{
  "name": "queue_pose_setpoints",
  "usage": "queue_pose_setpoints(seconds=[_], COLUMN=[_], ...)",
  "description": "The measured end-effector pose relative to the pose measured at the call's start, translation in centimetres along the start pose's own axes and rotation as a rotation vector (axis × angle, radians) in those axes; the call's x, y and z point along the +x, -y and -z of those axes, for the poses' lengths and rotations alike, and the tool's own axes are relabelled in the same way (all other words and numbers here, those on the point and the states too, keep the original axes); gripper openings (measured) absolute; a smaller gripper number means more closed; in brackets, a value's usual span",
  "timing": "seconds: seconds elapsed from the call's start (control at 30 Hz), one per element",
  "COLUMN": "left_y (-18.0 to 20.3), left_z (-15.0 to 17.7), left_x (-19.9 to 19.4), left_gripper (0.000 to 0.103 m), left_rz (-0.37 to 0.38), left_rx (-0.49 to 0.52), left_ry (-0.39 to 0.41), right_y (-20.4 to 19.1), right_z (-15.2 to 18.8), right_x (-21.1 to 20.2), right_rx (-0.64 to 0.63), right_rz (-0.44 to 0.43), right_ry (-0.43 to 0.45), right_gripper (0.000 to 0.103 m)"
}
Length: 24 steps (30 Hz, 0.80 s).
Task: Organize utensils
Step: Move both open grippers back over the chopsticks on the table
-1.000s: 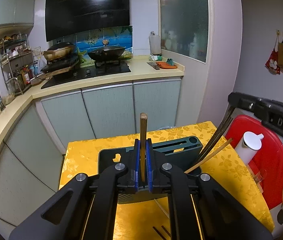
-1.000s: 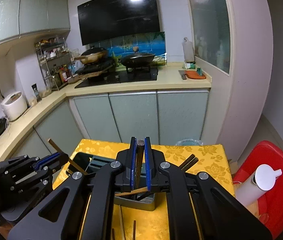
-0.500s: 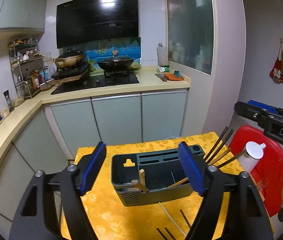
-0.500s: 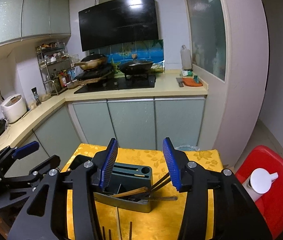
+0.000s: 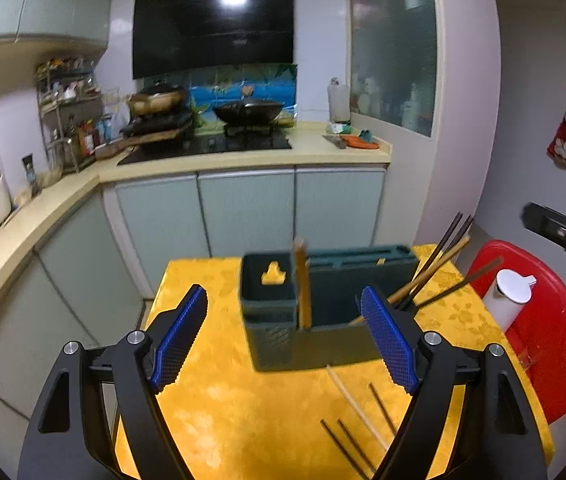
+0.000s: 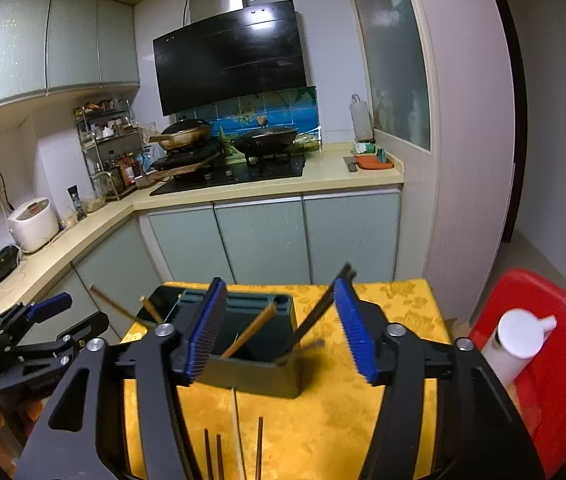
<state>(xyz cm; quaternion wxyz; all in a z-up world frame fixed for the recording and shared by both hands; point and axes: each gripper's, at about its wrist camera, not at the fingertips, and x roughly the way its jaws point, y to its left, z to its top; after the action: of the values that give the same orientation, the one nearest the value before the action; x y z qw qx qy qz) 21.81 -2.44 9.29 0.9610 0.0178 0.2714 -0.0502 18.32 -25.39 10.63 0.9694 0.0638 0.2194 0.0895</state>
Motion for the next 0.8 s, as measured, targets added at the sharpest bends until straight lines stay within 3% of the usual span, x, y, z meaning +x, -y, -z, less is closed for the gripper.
queue_pose_setpoints(seconds=[0.1,0.53,0.8], left_y=[-0.4,-1.2,0.8], left_z=[2.2,14.2,20.4], left_x=[-0.3,0.6,0.0], left_gripper=[0.077,0.081,0.081], left_rz=[-0.019,-0.063,-0.028], left_rx=[0.0,-0.006,0.036], left_ry=[-0.009,-0.134,-0.222], right_y=[0.0,0.4,1.0], right_z=[1.9,14.0,19.0], right_x=[-0.9,-1.7,-2.8], right_rx=[-0.006,-0.028,-0.046], right_rz=[0.002,0.036,0.087], right_ry=[0.005,-0.102,-0.152], right_gripper=[0.07,0.076,0.083])
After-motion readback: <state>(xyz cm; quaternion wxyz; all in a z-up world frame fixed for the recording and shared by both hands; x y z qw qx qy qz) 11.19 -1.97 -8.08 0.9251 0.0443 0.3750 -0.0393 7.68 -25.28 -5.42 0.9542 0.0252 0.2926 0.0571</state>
